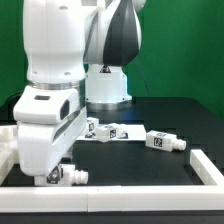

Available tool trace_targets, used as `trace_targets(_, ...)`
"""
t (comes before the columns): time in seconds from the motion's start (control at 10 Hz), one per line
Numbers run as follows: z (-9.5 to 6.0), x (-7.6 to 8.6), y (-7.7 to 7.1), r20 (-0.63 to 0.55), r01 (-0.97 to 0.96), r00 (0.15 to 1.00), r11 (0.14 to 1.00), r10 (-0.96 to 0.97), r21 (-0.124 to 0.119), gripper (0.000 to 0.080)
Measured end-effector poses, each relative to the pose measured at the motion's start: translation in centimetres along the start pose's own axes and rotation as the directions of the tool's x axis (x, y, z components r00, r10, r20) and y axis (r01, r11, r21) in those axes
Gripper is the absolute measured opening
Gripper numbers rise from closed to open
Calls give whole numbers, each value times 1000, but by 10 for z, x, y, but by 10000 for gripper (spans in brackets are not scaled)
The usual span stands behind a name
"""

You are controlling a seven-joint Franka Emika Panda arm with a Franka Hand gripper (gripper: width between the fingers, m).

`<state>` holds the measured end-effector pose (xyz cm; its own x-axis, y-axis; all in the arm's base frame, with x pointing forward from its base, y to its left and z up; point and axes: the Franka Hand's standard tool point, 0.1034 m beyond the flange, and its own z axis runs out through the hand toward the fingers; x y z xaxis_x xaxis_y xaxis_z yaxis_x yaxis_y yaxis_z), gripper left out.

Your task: Assemble one leg

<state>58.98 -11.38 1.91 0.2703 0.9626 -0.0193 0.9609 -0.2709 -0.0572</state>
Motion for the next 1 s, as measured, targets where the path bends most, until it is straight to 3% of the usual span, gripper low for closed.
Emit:
trace_targets(0.3, 0, 1, 0, 0, 0, 1000, 1000, 0, 0, 282)
trace_targets(0.4, 0, 1, 0, 0, 0, 1000, 1000, 0, 0, 354)
trace_targets(0.5, -5, -2, 2, 1, -8, 1000, 1000, 8, -8, 354)
trace_targets(0.6, -25, -13, 2, 7, -41, 999, 999, 41, -36, 569)
trace_targets(0.7, -44, -23, -7, 11, -95, 995, 994, 96, -51, 569)
trace_targets(0.8, -62, -28, -15, 2, -186, 982, 979, 187, -80, 624)
trace_targets(0.9, -69, -24, -21, -7, -248, 969, 964, 248, -95, 624)
trace_targets(1.0, -64, -20, -20, -6, -239, 971, 967, 240, -88, 645)
